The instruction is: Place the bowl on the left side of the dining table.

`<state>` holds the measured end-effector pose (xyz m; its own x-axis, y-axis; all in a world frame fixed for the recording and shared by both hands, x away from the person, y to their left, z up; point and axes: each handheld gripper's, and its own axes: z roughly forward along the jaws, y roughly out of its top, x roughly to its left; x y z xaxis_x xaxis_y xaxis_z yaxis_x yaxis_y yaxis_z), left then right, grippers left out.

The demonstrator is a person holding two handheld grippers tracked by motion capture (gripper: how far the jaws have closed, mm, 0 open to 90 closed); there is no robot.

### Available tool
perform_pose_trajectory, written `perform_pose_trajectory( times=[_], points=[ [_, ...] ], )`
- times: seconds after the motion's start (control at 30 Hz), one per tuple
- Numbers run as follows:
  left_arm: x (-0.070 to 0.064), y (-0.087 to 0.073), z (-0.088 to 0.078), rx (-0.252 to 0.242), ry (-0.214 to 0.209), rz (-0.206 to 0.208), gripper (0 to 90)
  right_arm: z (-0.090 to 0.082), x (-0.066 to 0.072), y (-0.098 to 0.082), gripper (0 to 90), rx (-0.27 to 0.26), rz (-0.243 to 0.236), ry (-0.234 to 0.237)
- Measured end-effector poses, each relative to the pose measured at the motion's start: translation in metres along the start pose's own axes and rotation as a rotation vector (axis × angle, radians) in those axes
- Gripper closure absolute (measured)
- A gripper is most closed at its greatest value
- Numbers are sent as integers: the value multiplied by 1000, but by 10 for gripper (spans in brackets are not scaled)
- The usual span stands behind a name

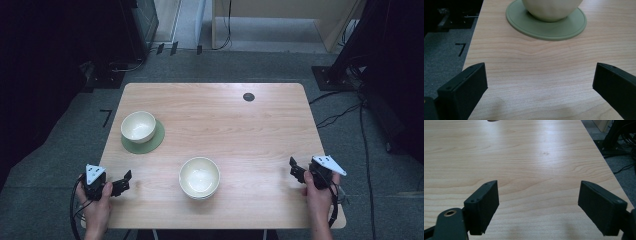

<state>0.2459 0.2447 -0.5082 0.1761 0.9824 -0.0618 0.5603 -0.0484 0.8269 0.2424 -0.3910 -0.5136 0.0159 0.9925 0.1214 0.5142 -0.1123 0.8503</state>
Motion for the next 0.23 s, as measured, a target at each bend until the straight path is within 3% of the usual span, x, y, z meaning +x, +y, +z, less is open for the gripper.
perform_pose_trajectory(
  times=[0.23],
  points=[
    [2,1,1,-1,-19,-32,0,0,-1,0,171,3,7,1]
  ],
)
